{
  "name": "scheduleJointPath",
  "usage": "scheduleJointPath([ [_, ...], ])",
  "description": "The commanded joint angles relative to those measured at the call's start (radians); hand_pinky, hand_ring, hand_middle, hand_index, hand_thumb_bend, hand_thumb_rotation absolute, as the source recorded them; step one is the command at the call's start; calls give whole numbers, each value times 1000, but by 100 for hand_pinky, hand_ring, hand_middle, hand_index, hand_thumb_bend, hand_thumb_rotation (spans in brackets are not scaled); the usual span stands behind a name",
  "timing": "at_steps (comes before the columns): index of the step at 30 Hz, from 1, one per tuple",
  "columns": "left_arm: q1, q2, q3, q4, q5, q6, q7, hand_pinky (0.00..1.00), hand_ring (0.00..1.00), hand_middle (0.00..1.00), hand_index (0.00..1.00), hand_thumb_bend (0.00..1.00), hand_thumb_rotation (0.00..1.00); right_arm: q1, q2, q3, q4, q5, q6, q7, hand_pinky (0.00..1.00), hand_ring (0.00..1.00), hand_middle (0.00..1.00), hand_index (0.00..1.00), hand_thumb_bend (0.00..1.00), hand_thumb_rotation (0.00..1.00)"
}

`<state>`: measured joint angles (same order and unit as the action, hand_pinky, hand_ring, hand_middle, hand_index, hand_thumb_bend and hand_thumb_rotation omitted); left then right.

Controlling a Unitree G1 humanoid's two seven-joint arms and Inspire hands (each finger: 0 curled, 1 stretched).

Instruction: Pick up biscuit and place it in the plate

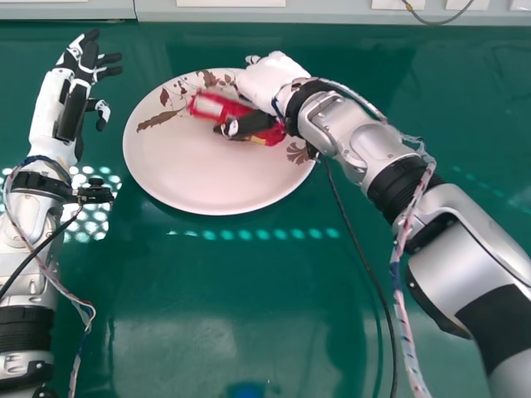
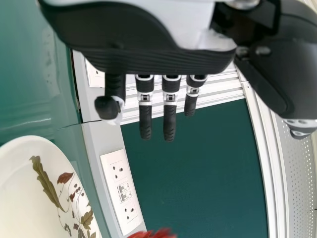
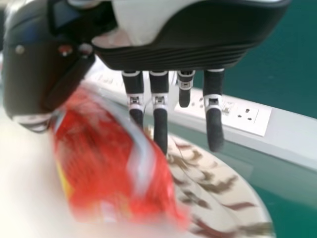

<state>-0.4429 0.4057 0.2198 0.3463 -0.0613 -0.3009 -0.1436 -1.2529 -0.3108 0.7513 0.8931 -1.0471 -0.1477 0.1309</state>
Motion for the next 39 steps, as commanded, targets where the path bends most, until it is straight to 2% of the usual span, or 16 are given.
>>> scheduleJointPath([
  [1,16,1,7,-18,1,4,4,0,84,83,100,100,100,-24,-13,-5,-41,5,13,68,65,79,86,87,100,54],
  [2,17,3,7,-17,2,1,5,0,84,83,100,100,100,-21,-11,-17,-50,17,23,95,72,87,92,94,100,56],
  [3,17,3,7,-16,3,0,4,0,84,83,100,100,100,-20,-10,-24,-54,22,26,109,76,90,96,97,100,58],
  [6,16,3,8,-14,-1,0,1,0,84,84,100,100,100,-19,-14,-33,-63,28,30,128,77,93,99,100,100,66],
  [13,16,4,7,-15,2,3,4,0,83,82,100,100,99,4,-53,-63,-124,35,10,84,74,90,98,100,100,84],
  [16,14,5,6,-7,0,-12,-3,0,78,79,97,100,99,13,-76,-94,-171,55,20,98,72,88,96,100,100,88],
  [23,3,1,7,15,-13,-21,-21,0,62,70,85,100,96,79,-151,-245,-374,157,91,167,66,86,95,99,100,87],
  [24,2,1,7,18,-13,-22,-23,0,60,69,84,100,96,95,-165,-267,-413,165,106,173,62,83,93,97,100,86],
  [25,1,1,6,18,-10,-21,-22,0,60,70,85,100,96,113,-182,-291,-452,173,115,176,54,74,87,95,100,85],
  [27,0,1,4,19,-5,-19,-19,0,56,67,82,100,96,160,-221,-338,-529,186,123,167,54,73,86,91,100,86],
  [30,-2,0,4,25,-5,-23,-21,0,60,69,83,100,96,247,-267,-419,-644,213,154,156,58,75,86,89,100,86],
  [35,-5,-6,6,39,-9,-35,-21,0,67,72,83,100,95,425,-283,-571,-853,298,252,169,65,80,86,88,100,76],
  [39,-8,-11,4,46,-7,-38,-17,0,75,76,86,100,95,572,-278,-674,-983,358,280,131,61,76,83,85,100,73],
])
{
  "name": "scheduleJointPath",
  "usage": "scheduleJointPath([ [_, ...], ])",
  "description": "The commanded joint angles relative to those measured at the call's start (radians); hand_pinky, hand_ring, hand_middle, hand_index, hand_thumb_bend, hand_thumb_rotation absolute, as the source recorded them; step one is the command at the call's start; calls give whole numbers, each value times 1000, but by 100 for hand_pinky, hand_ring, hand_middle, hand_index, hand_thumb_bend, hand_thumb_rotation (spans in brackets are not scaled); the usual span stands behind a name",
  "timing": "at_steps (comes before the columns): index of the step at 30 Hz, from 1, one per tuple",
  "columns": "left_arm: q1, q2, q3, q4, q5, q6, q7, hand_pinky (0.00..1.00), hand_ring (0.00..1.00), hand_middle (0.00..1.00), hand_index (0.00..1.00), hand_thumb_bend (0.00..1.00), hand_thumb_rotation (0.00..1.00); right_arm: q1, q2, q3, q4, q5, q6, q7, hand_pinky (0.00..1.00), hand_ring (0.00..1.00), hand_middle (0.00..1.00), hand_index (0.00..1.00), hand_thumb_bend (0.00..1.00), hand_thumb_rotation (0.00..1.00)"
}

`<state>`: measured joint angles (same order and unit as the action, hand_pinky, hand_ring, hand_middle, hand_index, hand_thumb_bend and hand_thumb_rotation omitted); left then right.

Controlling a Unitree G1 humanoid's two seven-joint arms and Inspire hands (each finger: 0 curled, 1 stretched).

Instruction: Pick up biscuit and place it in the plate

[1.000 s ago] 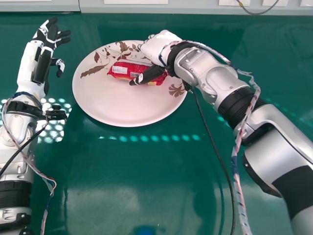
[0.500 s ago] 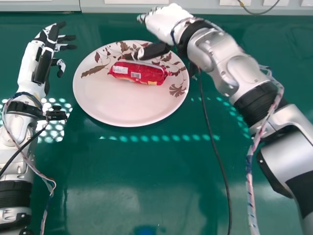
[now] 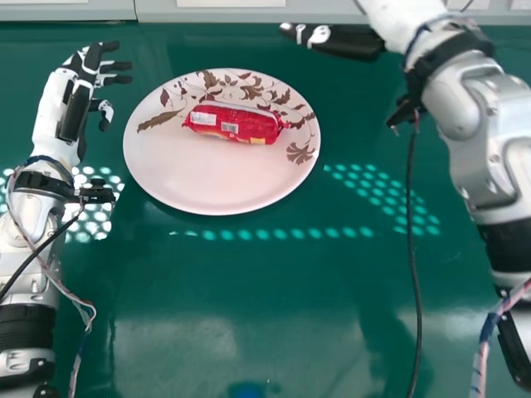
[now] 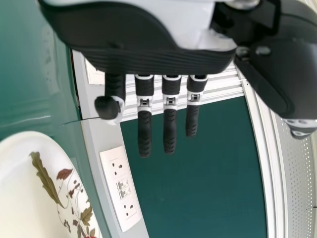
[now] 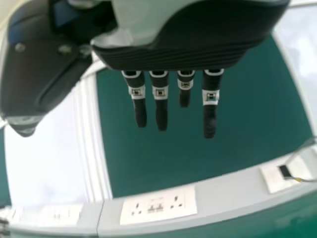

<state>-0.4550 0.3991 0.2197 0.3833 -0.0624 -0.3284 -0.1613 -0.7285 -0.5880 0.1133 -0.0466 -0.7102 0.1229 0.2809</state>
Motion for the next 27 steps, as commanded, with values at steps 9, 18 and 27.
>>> scheduleJointPath([
  [9,-2,-19,1,16,-1,-21,17,0,79,78,85,100,94,339,162,-244,-272,236,124,-102,54,70,78,79,87,61],
  [18,3,-44,3,34,-8,-53,28,0,73,74,75,100,93,453,292,-321,-348,428,149,-155,57,73,79,79,72,52],
  [27,6,-65,0,27,-8,-63,39,0,67,71,71,100,91,522,403,-321,-354,554,74,-229,64,76,79,80,46,31],
])
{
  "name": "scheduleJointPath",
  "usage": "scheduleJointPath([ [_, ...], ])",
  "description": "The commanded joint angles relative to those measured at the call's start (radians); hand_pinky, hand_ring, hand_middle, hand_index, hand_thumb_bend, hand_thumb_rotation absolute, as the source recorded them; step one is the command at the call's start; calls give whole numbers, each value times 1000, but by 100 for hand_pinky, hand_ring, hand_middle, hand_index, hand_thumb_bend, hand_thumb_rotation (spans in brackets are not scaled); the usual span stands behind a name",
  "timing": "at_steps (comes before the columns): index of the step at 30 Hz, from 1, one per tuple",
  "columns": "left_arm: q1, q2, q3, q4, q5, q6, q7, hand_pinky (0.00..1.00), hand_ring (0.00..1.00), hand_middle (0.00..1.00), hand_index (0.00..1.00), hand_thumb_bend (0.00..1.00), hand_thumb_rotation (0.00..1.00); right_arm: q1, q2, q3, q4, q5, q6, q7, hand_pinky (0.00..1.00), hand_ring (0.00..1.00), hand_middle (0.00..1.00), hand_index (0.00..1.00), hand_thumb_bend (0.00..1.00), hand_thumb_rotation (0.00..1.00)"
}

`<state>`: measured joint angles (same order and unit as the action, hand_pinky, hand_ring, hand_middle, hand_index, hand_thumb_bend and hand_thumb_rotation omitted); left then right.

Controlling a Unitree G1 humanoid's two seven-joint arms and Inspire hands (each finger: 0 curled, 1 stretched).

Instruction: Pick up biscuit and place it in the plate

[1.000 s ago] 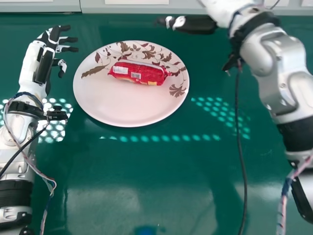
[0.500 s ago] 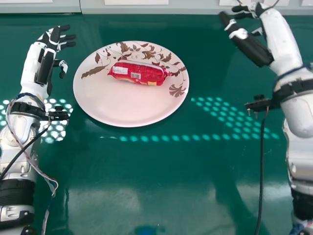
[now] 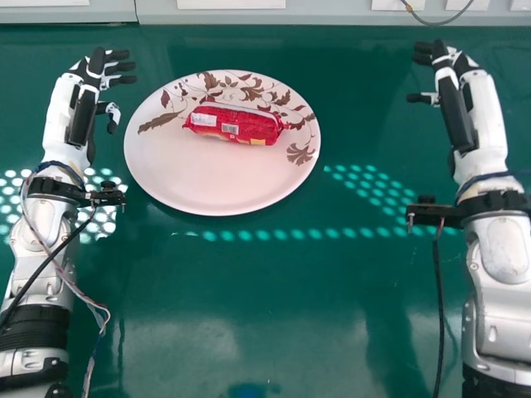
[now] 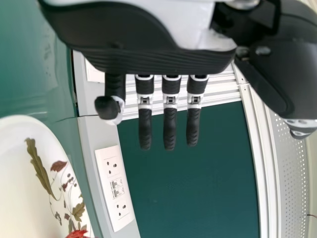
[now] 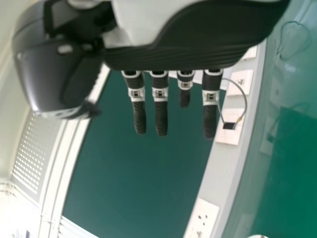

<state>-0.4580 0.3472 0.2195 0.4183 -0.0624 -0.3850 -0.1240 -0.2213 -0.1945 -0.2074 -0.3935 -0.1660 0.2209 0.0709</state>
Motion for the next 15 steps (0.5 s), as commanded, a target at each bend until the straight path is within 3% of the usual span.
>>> scheduleJointPath([
  [1,8,-14,0,-12,-12,-7,0,0,66,70,71,100,91,17,11,0,-7,12,-32,-25,65,76,80,80,45,32],
  [6,7,-32,-6,-13,-2,-12,17,0,64,69,69,100,91,22,-7,-10,5,42,-69,-20,65,76,79,79,42,32],
  [15,3,-68,-10,35,6,-62,40,0,92,88,90,100,95,23,-33,-37,17,80,-82,-18,68,77,78,75,40,26],
])
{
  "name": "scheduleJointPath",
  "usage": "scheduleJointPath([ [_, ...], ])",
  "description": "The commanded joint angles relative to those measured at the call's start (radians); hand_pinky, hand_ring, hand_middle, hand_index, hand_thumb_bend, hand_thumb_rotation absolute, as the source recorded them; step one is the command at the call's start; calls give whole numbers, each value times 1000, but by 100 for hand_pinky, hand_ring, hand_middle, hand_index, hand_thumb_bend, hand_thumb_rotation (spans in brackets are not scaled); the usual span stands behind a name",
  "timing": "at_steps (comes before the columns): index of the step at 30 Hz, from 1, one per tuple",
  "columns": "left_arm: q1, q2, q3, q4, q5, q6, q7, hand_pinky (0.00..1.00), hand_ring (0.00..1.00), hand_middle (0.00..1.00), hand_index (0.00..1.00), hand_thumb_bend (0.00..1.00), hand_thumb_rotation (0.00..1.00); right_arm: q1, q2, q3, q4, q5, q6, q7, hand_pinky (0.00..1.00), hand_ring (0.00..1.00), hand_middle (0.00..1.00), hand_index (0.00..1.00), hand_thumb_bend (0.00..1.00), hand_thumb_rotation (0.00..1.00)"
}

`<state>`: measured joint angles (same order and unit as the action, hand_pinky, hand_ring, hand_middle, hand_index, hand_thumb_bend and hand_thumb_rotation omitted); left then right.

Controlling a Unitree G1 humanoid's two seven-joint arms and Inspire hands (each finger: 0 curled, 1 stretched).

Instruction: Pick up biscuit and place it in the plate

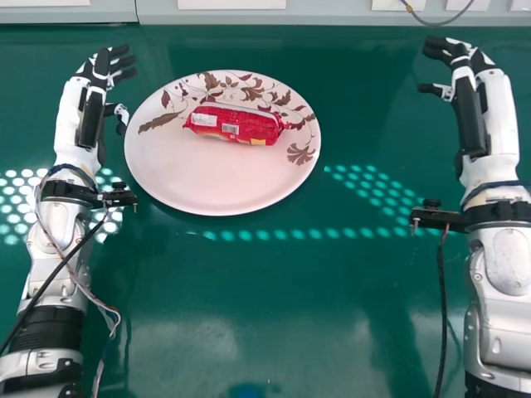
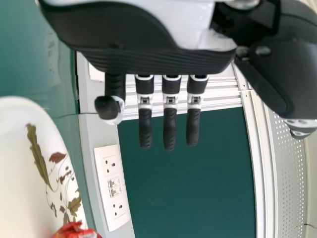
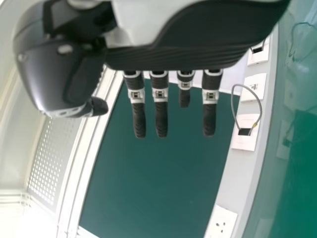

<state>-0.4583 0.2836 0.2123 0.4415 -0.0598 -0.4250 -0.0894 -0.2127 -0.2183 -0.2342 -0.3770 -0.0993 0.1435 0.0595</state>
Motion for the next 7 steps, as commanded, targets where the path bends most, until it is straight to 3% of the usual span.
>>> scheduleJointPath([
  [1,3,-7,-3,12,4,-22,8,0,92,88,91,100,95,16,-9,-12,0,13,-6,-8,68,76,77,75,40,26],
  [7,10,-8,-5,-5,4,-18,10,0,91,87,92,100,94,38,-22,-25,47,32,-94,3,63,74,75,75,36,24],
])
